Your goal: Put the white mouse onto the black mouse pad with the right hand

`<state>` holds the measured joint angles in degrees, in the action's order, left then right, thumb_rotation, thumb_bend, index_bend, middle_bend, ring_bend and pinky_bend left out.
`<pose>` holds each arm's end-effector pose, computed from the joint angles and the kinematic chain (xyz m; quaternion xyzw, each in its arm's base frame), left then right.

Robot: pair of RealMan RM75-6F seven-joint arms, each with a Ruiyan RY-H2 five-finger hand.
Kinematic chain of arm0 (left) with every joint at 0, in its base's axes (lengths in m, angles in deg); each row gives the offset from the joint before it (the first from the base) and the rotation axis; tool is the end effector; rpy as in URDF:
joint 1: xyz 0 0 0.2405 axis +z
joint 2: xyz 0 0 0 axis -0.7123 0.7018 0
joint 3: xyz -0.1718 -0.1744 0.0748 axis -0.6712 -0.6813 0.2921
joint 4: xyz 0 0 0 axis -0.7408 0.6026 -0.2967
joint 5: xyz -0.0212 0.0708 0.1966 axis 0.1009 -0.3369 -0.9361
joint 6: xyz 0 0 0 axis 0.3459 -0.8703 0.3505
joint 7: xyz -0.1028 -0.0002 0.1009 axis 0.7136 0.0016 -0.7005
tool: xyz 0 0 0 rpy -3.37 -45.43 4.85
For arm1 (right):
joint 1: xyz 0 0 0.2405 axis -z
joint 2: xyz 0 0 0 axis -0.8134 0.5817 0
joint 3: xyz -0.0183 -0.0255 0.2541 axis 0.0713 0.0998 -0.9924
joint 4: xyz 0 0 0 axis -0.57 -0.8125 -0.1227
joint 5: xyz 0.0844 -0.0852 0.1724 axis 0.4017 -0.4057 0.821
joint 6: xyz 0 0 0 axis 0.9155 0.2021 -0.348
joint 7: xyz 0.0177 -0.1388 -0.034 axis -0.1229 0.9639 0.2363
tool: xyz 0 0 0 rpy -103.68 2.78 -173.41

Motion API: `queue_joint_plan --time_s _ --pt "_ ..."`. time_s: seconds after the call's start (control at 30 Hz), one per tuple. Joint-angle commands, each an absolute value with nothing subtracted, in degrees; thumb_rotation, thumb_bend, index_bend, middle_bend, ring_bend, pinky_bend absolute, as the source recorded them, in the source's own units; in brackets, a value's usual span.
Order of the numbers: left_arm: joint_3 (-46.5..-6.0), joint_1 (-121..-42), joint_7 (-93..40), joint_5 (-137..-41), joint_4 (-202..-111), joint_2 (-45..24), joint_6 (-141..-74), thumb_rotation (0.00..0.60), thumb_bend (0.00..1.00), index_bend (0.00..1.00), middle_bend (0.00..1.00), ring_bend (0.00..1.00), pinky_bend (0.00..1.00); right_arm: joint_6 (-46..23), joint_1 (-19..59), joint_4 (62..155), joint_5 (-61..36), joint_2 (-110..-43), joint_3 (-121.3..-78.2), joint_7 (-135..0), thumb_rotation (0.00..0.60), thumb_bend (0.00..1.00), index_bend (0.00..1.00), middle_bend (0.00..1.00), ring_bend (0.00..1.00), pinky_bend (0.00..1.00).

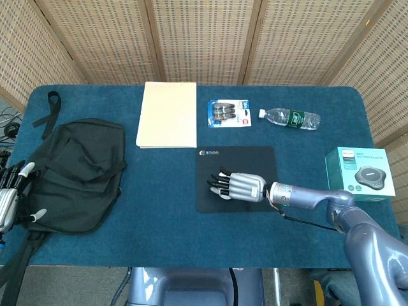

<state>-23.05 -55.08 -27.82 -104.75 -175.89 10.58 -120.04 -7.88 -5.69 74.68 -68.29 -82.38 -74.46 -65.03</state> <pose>-0.3220 0.2143 0.1639 -0.5906 -0.4142 -0.3434 0.6015 -0.1596 -0.3912 0.0023 0.9156 0.2161 0.2437 0.2359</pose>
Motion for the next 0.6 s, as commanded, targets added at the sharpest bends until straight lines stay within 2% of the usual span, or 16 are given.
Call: queue_joint_plan --time_s 0.03,0.1,0.17,0.4,0.6 --pt "-22.9 -55.0 -27.8 -105.1 -176.0 10.7 -120.3 0.6 0.0 0.0 0.0 0.0 0.0 -3.8 -1.5 81.5 -64.2 -77.7 -76.8 -61.6 0.6 0.3 0.0 0.0 0.0 0.17" --pt "-22.7 -54.8 -27.8 -105.4 -176.2 10.8 -120.6 0.6 0.0 0.0 0.0 0.0 0.0 -1.6 2.0 86.4 -60.7 -75.1 -78.2 -60.5 0.6 0.26 0.0 0.0 0.0 0.16" --pt "-22.3 -54.7 -28.2 -106.4 -176.5 10.8 -121.1 0.6 0.0 0.0 0.0 0.0 0.0 3.1 9.7 93.0 -53.0 -71.2 -80.6 -60.6 0.6 0.22 0.0 0.0 0.0 0.15" --pt "-21.1 -53.5 -28.7 -109.7 -177.6 11.0 -123.9 0.6 0.0 0.0 0.0 0.0 0.0 10.3 22.1 103.2 -42.5 -66.5 -83.2 -61.6 0.6 0.01 0.0 0.0 0.0 0.1" --pt "-20.3 -51.9 -30.2 -113.2 -178.2 10.8 -128.3 0.6 0.0 0.0 0.0 0.0 0.0 13.4 29.9 110.5 -37.6 -62.9 -83.7 -67.3 0.6 0.0 0.0 0.0 0.0 0.01"
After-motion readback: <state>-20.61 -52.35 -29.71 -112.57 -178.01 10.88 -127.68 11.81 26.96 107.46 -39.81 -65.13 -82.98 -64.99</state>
